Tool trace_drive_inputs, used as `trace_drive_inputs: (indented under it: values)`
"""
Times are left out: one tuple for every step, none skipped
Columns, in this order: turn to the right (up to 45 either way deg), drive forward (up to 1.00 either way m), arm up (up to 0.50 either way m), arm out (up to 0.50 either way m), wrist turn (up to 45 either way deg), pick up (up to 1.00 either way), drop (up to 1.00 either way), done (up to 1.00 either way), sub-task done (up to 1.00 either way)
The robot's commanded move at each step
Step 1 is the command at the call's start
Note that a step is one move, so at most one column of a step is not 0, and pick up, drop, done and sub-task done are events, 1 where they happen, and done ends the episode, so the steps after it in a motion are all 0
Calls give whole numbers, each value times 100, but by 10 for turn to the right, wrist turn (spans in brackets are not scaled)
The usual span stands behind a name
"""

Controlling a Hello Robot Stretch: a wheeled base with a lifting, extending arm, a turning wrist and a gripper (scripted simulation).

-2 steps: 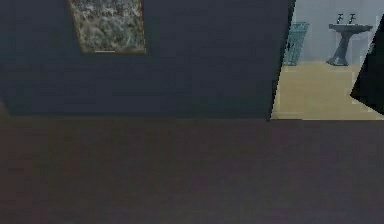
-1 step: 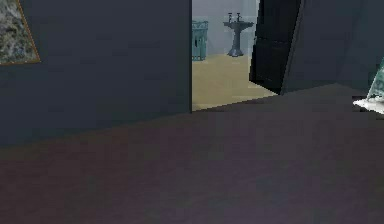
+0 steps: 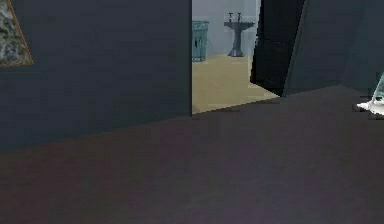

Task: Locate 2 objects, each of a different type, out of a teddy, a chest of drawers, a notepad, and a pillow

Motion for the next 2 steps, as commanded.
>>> trace_drive_inputs:
  values:
    - [180, 0, 0, 0, 0, 0, 0, 0, 0]
    - [0, 45, 0, 0, 0, 0, 0, 0, 0]
